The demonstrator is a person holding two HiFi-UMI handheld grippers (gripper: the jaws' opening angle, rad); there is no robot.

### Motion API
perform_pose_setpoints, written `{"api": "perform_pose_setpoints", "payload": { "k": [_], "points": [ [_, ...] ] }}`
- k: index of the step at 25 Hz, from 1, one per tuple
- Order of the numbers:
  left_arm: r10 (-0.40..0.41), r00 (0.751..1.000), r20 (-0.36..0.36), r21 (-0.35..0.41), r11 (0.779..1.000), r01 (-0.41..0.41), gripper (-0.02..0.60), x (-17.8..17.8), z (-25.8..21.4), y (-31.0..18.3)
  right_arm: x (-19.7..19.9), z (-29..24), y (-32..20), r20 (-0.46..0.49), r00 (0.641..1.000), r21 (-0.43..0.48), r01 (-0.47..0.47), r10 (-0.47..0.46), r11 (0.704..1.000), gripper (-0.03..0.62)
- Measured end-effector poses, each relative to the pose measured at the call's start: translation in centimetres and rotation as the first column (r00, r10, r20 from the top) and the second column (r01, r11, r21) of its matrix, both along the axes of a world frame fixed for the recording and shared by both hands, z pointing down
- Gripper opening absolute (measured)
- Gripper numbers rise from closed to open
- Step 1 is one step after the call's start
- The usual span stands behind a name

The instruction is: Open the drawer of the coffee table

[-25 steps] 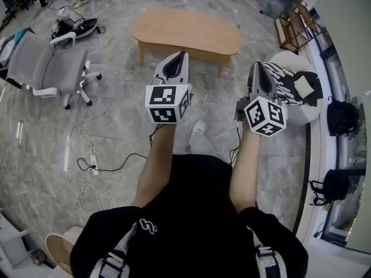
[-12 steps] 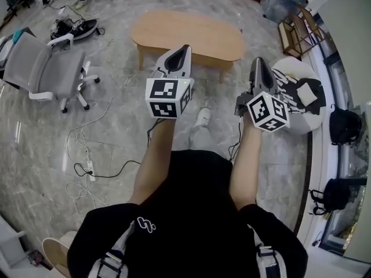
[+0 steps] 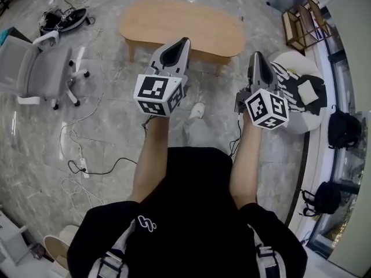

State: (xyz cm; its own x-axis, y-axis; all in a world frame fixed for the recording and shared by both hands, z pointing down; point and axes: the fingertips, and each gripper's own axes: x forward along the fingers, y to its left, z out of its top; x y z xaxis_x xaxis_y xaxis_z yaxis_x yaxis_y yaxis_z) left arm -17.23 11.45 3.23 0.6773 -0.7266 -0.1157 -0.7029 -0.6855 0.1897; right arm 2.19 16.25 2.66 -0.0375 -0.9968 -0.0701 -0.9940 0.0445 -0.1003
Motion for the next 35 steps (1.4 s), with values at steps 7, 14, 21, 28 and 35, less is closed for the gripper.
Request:
{"api": "perform_pose_setpoints", "payload": {
  "k": [7, 14, 21, 28, 35],
  "points": [
    [-0.07, 0.995, 0.07, -0.061, 0.995, 0.074, 0.009, 7.0, 2.0, -9.6, 8.3, 1.6, -10.8, 0.088, 0.996, -0.026, 0.031, -0.029, 0.999, 0.015],
    [-0.166, 0.978, 0.124, -0.07, 0.982, 0.176, 0.009, 9.5, 1.0, -20.2, 15.3, 1.1, -22.1, 0.208, 0.977, -0.004, 0.044, -0.042, 0.999, 0.015],
    [-0.103, 0.98, 0.171, -0.101, 0.987, 0.122, 0.009, 15.0, 0.8, -25.3, 17.5, 1.6, -28.1, 0.272, 0.959, 0.001, 0.076, -0.073, 0.997, 0.015],
    [-0.074, 0.981, 0.181, -0.156, 0.982, 0.103, 0.009, 18.4, 2.9, -28.7, 20.7, 4.0, -30.7, 0.285, 0.957, -0.053, 0.069, -0.051, 0.996, 0.015],
    [-0.058, 0.983, 0.171, -0.258, 0.961, 0.102, 0.009, 19.0, 6.7, -31.6, 21.0, 8.1, -32.2, 0.296, 0.955, -0.143, 0.07, -0.025, 0.987, 0.015]
  ]
}}
